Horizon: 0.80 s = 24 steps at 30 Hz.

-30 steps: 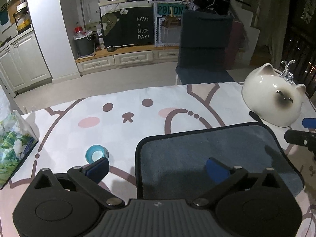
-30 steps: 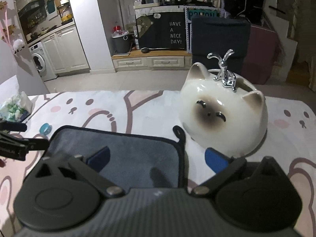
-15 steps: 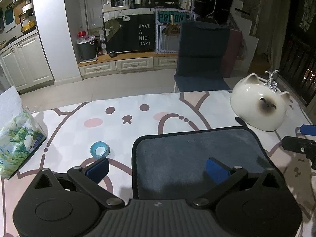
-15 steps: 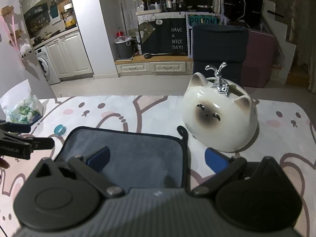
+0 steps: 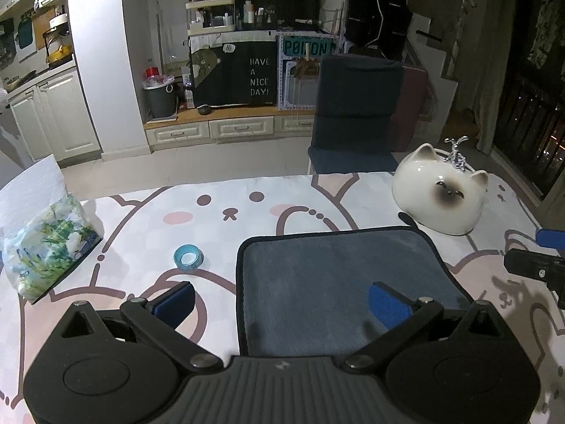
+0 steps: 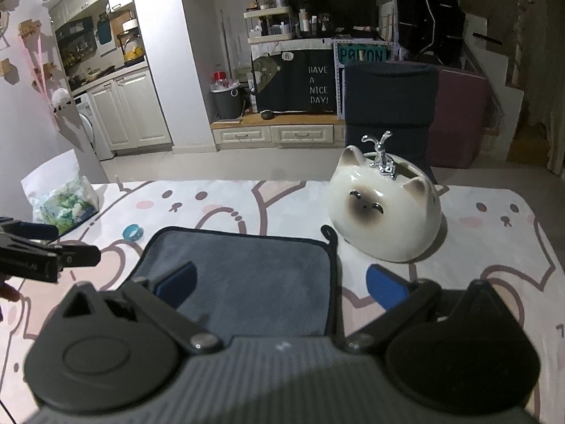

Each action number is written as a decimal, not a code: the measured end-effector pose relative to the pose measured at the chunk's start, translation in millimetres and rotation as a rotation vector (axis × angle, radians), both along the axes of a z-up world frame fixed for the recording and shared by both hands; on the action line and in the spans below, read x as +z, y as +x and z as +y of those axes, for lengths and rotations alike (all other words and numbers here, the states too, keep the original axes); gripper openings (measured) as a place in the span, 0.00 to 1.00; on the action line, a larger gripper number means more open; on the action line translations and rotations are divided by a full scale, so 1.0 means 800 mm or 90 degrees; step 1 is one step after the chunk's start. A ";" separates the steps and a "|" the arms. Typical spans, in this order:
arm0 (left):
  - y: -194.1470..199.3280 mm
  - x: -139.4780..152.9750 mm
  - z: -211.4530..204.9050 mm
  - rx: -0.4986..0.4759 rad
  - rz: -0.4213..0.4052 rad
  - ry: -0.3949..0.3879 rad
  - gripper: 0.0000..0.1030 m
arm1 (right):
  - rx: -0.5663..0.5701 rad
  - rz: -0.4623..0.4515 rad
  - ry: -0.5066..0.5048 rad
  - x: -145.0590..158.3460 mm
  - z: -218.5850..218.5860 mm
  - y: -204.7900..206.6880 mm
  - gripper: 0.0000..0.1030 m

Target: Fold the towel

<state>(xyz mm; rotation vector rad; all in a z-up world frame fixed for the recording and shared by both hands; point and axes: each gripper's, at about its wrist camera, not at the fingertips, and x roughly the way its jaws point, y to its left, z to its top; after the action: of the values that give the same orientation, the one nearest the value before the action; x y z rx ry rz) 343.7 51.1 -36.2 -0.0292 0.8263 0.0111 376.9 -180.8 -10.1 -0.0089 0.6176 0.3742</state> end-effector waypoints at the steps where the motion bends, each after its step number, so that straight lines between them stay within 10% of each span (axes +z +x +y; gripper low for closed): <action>1: -0.005 0.002 -0.001 0.000 -0.002 -0.001 1.00 | -0.001 -0.002 0.001 0.002 -0.001 -0.006 1.00; 24: -0.116 0.044 -0.021 0.022 -0.037 0.021 1.00 | -0.003 -0.046 0.009 0.027 -0.019 -0.123 1.00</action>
<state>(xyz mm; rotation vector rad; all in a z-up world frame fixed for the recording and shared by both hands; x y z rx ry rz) 251.3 34.0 -0.7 -0.0123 0.7679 0.0564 278.4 -196.0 11.5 -0.0078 0.5442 0.3712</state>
